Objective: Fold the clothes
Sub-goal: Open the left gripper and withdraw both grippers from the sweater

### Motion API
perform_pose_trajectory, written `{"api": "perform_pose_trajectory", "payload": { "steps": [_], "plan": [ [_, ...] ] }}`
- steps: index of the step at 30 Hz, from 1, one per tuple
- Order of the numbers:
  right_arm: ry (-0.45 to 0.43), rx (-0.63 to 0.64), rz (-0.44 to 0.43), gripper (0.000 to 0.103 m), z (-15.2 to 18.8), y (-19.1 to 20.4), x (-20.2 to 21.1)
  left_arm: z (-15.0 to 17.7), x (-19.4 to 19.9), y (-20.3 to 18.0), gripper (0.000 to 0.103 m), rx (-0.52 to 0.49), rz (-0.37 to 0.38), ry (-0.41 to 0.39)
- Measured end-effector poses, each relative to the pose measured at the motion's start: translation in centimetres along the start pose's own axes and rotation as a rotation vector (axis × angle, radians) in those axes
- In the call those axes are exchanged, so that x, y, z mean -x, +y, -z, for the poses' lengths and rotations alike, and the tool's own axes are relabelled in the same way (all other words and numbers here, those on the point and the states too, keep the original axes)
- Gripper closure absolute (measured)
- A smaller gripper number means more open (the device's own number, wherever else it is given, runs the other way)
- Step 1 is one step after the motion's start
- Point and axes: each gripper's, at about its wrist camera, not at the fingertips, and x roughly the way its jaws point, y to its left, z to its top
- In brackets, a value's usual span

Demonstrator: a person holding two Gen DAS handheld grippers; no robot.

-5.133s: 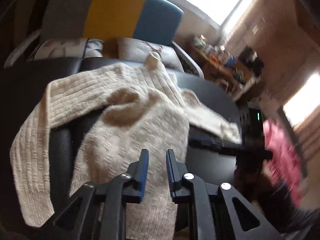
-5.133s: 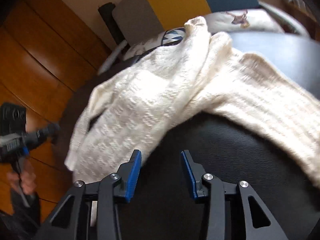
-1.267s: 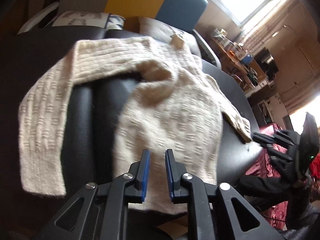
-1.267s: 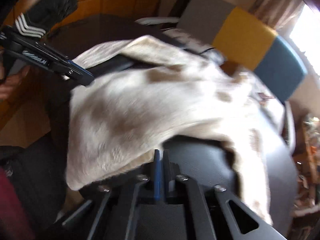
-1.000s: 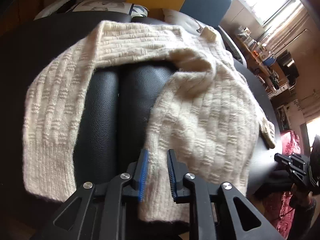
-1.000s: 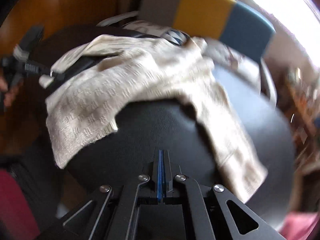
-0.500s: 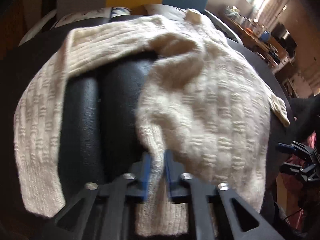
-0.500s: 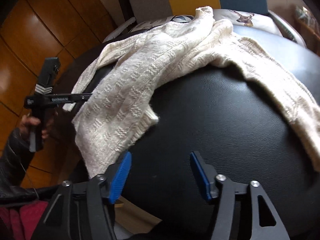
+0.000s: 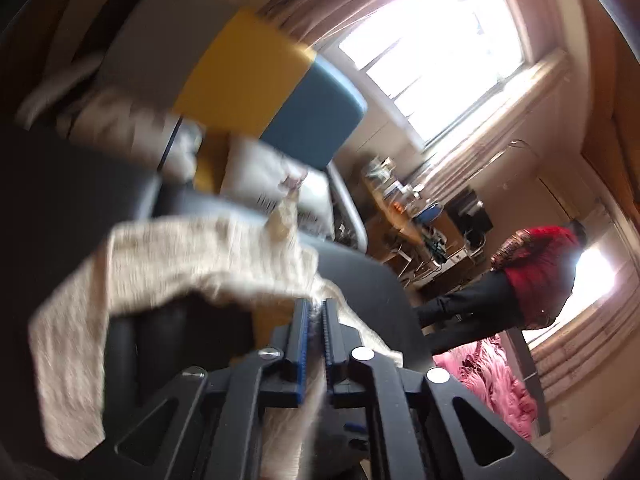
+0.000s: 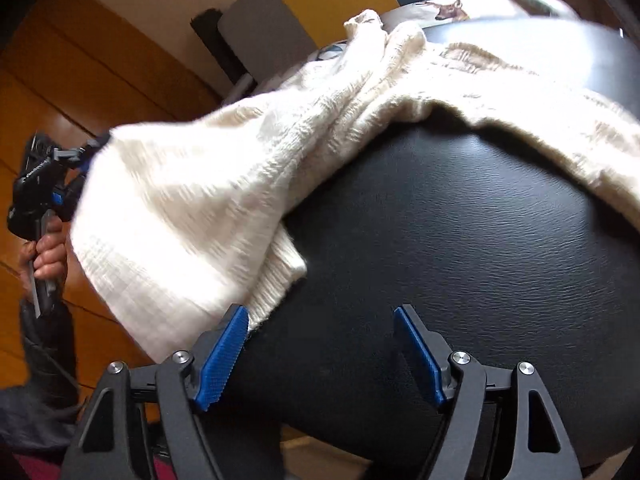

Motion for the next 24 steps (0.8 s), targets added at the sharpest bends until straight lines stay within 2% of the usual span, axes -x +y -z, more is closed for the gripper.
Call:
{"api": "perform_pose_trajectory", "payload": {
  "steps": [3,5,9,10,12,13,16,18,21,24],
  "plan": [
    [0.006,-0.06,-0.07,0.027,-0.5,-0.1,-0.5,-1.5,1.0,-2.3,0.103,-0.049,0.019,-0.011],
    [-0.002,-0.049,-0.094,0.027,-0.8,0.5,-0.9,-2.5,1.3,-3.6,0.103,-0.084,-0.012,-0.037],
    [-0.013,0.154,-0.002,0.028,-1.7,4.4,-2.4,-3.3,1.3,-5.2,0.103,-0.134,-0.098,-0.043],
    [-0.005,0.205,0.026,0.03,-1.9,5.3,-3.0,-3.0,1.0,-5.7,0.103,-0.178,-0.152,-0.031],
    [0.02,0.294,0.094,0.033,-2.2,6.7,-4.1,-2.0,-0.3,-6.0,0.094,-0.27,-0.26,0.022],
    [0.032,0.338,0.128,0.033,-2.3,7.4,-4.7,-1.3,-1.3,-5.0,0.087,-0.284,-0.274,0.067],
    [0.073,0.378,0.133,0.033,-2.3,7.8,-5.1,0.8,-4.3,-2.1,0.083,-0.325,-0.315,0.202],
    [0.085,0.351,0.122,0.03,-2.5,7.1,-5.1,3.0,-6.0,0.4,0.079,-0.323,-0.32,0.297],
    [0.081,0.295,0.111,0.028,-2.3,6.0,-5.1,6.1,-7.1,3.9,0.074,-0.305,-0.326,0.379],
    [0.057,0.281,0.086,0.025,-1.1,5.9,-4.3,7.5,-6.4,6.9,0.065,-0.23,-0.308,0.372]
  ]
}}
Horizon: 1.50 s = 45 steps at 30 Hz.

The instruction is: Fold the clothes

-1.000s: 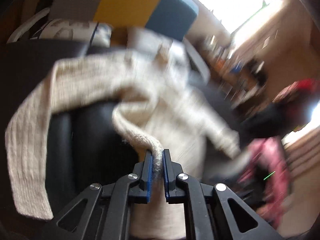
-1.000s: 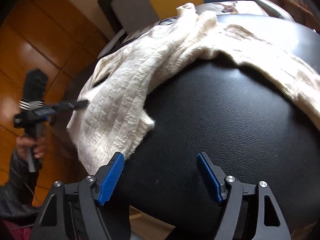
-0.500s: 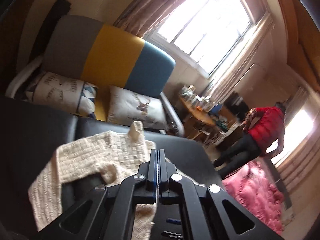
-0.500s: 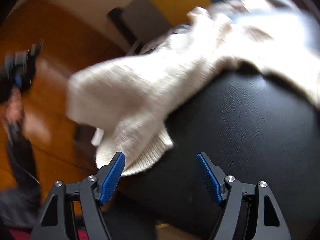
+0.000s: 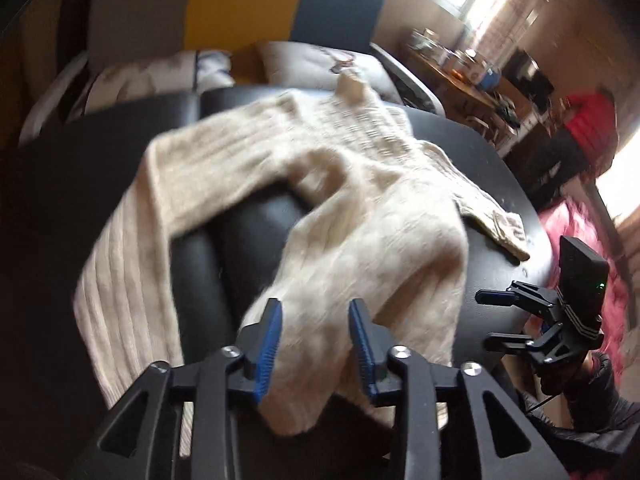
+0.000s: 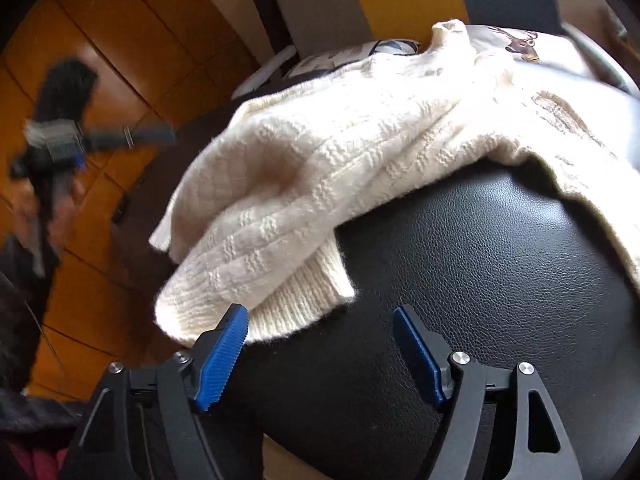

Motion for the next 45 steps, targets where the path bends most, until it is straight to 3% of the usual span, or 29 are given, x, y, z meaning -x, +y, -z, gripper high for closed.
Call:
{"api": "perform_pose_trajectory", "payload": {
  "steps": [3,6,9,11,13,19,21,26,29,33,36,38,41,42,44,45],
  "plan": [
    [-0.012,0.059,-0.005,0.022,0.0,0.7,0.1,1.3,-0.3,1.5,0.057,0.044,0.043,-0.017],
    [0.024,0.207,0.075,0.022,0.0,1.9,-0.7,2.2,-1.9,1.0,0.056,0.007,0.039,0.008],
    [0.092,0.311,0.15,0.026,-0.1,2.7,-2.5,2.2,-4.5,-0.4,0.057,-0.046,-0.03,0.058],
    [0.119,0.345,0.186,0.056,-0.6,2.8,-3.4,2.3,-5.4,-1.0,0.089,-0.059,-0.068,0.058],
    [0.14,0.361,0.204,0.067,-1.2,2.7,-4.3,2.3,-5.6,-1.1,0.092,-0.044,-0.079,0.043],
    [0.196,0.365,0.162,0.07,-2.3,2.4,-5.7,1.5,-2.3,1.4,0.095,0.138,0.022,-0.076],
    [0.224,0.398,0.178,0.082,-2.1,2.9,-5.6,1.3,0.0,2.4,0.095,0.203,0.073,-0.141],
    [0.323,0.604,0.356,0.092,-0.1,4.4,-4.6,1.5,2.3,2.5,0.096,0.234,0.089,-0.186],
    [0.393,0.672,0.489,0.092,1.5,2.6,-2.9,2.9,1.1,1.3,0.096,0.22,0.084,-0.131],
    [0.49,0.618,0.654,0.096,3.4,-2.4,0.2,5.0,-1.0,-0.4,0.096,0.199,0.078,-0.054],
    [0.511,0.503,0.668,0.096,5.1,-5.8,3.2,6.4,-2.7,-0.7,0.096,0.218,0.085,-0.004],
    [0.47,0.418,0.651,0.096,5.3,-7.0,5.2,6.6,-2.6,-0.4,0.096,0.244,0.099,-0.008],
    [0.304,0.234,0.443,0.093,3.7,-7.6,8.2,6.4,-2.0,0.2,0.095,0.265,0.078,-0.023],
    [0.256,0.205,0.375,0.083,3.1,-7.2,8.3,6.2,-1.9,0.3,0.095,0.261,0.052,-0.027],
    [0.195,0.204,0.294,0.029,2.1,-6.3,7.9,6.1,-1.8,0.3,0.095,0.258,0.037,-0.024],
    [0.18,0.221,0.267,0.024,1.6,-5.9,7.4,6.1,-1.7,0.2,0.095,0.252,0.034,-0.027]
  ]
}}
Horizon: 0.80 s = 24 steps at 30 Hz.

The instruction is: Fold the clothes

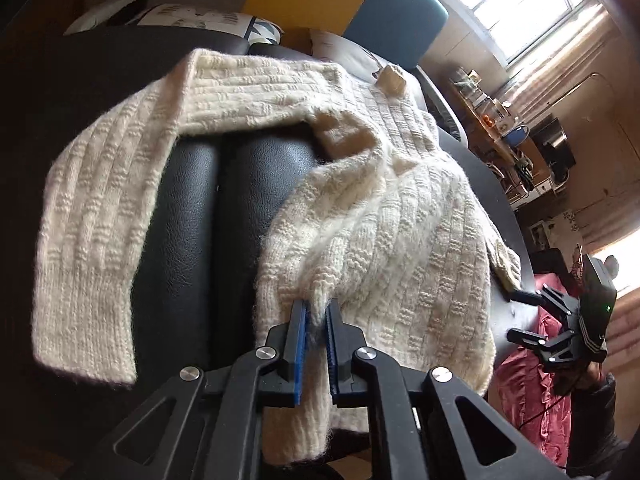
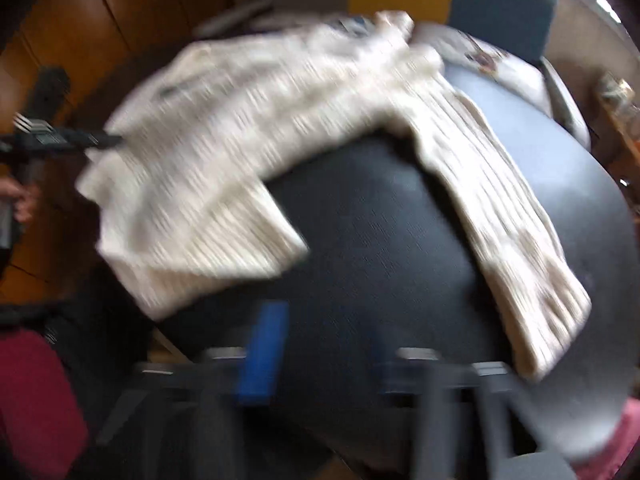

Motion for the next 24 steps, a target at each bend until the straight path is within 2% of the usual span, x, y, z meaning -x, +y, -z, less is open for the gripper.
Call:
{"api": "perform_pose_trajectory", "payload": {
  "steps": [2,5,10,12,14,16,19,20,21,22,23,24],
  "plan": [
    [-0.007,0.054,-0.024,0.024,-1.9,0.8,-1.4,0.2,-0.2,-0.2,0.094,-0.006,-0.007,0.007],
    [0.005,0.147,-0.017,0.024,-4.4,2.6,-3.8,0.5,-0.8,0.0,0.093,0.004,-0.008,0.031],
    [0.068,0.285,0.07,0.026,-7.4,5.0,-7.6,1.1,-1.7,0.7,0.092,0.022,0.006,0.066],
    [0.081,0.263,0.055,0.021,-7.8,5.0,-8.5,1.2,-1.9,0.9,0.091,0.022,0.009,0.077],
    [0.136,0.147,0.034,0.004,-8.2,3.7,-9.4,1.4,-2.2,1.0,0.091,0.029,0.019,0.083],
    [0.166,0.071,0.004,0.002,-8.4,2.8,-9.9,1.5,-2.3,1.0,0.091,0.035,0.027,0.088],
    [0.166,0.118,0.033,0.003,-8.5,3.5,-9.8,1.4,-2.5,0.7,0.091,0.031,0.023,0.09],
    [0.158,0.122,0.036,0.008,-8.5,3.8,-9.7,1.4,-2.5,0.6,0.091,0.029,0.021,0.09],
    [0.143,0.13,0.027,0.022,-8.5,4.2,-9.4,1.4,-2.6,0.4,0.091,0.027,0.018,0.092],
    [0.125,0.137,0.017,0.043,-8.5,4.7,-9.0,1.4,-2.6,0.3,0.091,0.025,0.014,0.093],
    [0.116,0.147,0.012,0.055,-8.4,5.2,-8.7,1.5,-2.7,0.2,0.091,0.023,0.011,0.095],
    [0.119,0.158,0.011,0.075,-8.4,5.8,-8.5,1.4,-2.7,0.1,0.091,0.019,0.006,0.096]
  ]
}}
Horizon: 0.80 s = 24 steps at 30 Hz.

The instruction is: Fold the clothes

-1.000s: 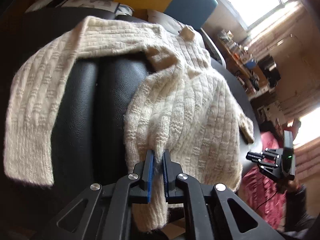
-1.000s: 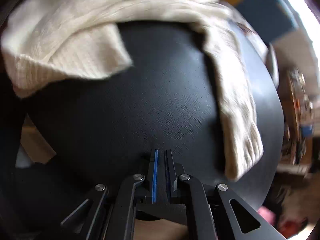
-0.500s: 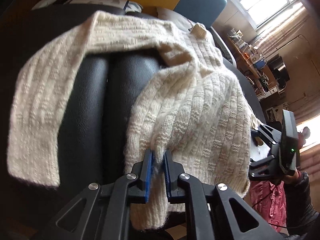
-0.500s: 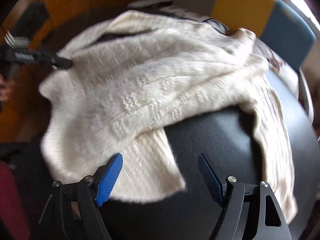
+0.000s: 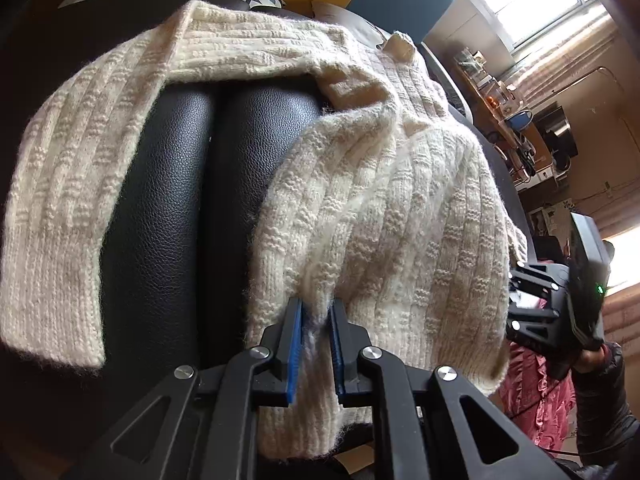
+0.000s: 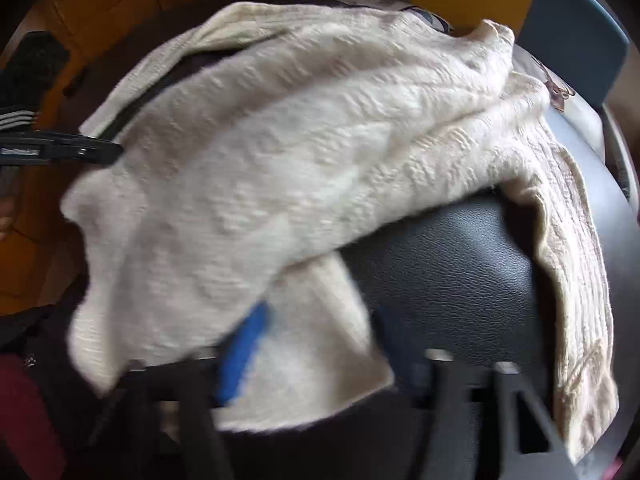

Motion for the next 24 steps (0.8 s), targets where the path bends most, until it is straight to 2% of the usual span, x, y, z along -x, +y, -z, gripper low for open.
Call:
{"api": "perform_pose_trajectory", "payload": {
  "steps": [1,4,8,10,12,14,17,21,22,24],
  "plan": [
    [0.003,0.012,0.0,0.085,0.0,0.6,0.2,0.0,0.0,-0.1,0.091,-0.004,-0.005,0.001],
    [0.027,0.072,0.035,0.087,0.2,2.1,1.2,0.0,0.1,-0.4,0.091,-0.018,-0.018,0.007],
    [0.005,0.148,0.187,0.087,1.0,2.4,6.5,0.2,-0.2,-0.5,0.091,-0.037,-0.025,0.022],
    [0.019,0.143,0.268,0.087,2.9,1.2,8.4,0.3,-0.4,-0.6,0.091,-0.038,-0.021,0.025],
    [0.072,0.11,0.305,0.087,6.2,-0.2,8.6,0.2,-0.4,-0.9,0.091,-0.042,-0.015,0.031],
    [0.141,0.058,0.309,0.088,8.4,-1.3,6.8,0.2,-0.2,-1.3,0.091,-0.06,-0.03,0.029],
    [0.172,-0.021,0.264,0.087,10.4,-1.6,4.9,0.0,0.8,-1.7,0.091,-0.083,-0.044,0.004],
    [0.097,-0.151,0.177,0.085,10.7,-3.3,6.3,-1.8,3.0,-1.0,0.091,-0.059,-0.026,-0.061],
    [0.061,-0.19,0.158,0.079,10.3,-4.2,7.2,-2.5,3.3,-0.8,0.091,-0.048,-0.024,-0.078],
    [-0.012,-0.258,0.129,0.059,9.2,-6.0,8.9,-4.1,3.7,-0.4,0.085,-0.018,-0.023,-0.108]
  ]
}}
